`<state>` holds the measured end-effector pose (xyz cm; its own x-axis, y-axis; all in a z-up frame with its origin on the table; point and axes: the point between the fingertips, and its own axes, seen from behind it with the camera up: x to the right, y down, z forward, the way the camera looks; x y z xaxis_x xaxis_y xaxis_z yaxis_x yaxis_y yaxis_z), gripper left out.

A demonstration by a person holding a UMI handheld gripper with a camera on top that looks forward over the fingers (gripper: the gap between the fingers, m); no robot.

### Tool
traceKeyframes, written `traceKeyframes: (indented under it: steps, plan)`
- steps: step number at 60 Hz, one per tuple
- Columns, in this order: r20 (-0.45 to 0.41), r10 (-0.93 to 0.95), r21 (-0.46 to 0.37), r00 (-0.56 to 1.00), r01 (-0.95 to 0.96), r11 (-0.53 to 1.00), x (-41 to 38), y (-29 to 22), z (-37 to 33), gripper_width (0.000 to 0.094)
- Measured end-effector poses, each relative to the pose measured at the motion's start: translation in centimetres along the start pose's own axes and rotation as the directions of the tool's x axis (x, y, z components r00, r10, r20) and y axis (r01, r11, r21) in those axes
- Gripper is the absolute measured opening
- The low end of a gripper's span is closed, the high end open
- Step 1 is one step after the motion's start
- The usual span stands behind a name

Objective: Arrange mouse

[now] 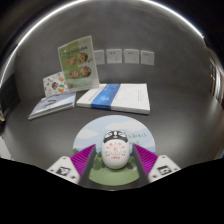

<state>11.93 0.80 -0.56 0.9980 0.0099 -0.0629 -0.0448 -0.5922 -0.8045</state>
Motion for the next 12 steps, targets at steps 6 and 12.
traceKeyframes:
  steps: [6, 12]
  plan:
    - [0.026, 0.039, 0.034, 0.999, -0.040, 0.999, 0.0, 0.0, -3.4, 0.0827]
    - [0.015, 0.067, 0.045, 0.998, -0.067, 0.997, 1.6, 1.7, -7.3, 0.0832]
